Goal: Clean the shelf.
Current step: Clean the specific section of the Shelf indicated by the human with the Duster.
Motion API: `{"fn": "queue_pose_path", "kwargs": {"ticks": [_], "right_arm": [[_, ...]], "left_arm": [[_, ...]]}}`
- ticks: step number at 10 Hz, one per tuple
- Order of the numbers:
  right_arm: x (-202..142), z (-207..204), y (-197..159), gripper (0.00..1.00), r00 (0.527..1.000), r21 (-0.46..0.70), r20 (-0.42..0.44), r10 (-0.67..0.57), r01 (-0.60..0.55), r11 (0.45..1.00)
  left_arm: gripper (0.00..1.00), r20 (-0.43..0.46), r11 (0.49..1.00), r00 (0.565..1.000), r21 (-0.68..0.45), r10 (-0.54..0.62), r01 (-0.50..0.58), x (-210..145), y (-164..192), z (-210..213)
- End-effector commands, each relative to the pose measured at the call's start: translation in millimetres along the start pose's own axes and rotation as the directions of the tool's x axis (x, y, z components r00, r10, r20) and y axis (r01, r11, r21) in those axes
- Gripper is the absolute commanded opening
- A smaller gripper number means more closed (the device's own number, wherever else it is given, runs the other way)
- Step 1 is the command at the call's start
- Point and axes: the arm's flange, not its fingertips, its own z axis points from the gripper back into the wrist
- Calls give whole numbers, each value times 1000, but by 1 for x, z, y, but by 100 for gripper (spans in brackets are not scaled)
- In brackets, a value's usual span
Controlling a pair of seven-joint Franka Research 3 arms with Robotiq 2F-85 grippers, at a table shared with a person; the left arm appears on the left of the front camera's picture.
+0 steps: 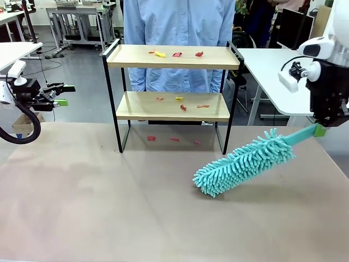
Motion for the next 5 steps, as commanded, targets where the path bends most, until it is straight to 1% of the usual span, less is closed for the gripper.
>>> {"fn": "queue_pose_path", "kwargs": {"ticks": [1,5], "right_arm": [[-2,2,1,13,1000,-9,-4,-1,1,1000],[-2,2,1,13,1000,-9,-4,-1,1,1000]], "left_arm": [[100,-4,1000,1000,1,-11,11,3,0,-1],[100,-4,1000,1000,1,-11,11,3,0,-1]]}}
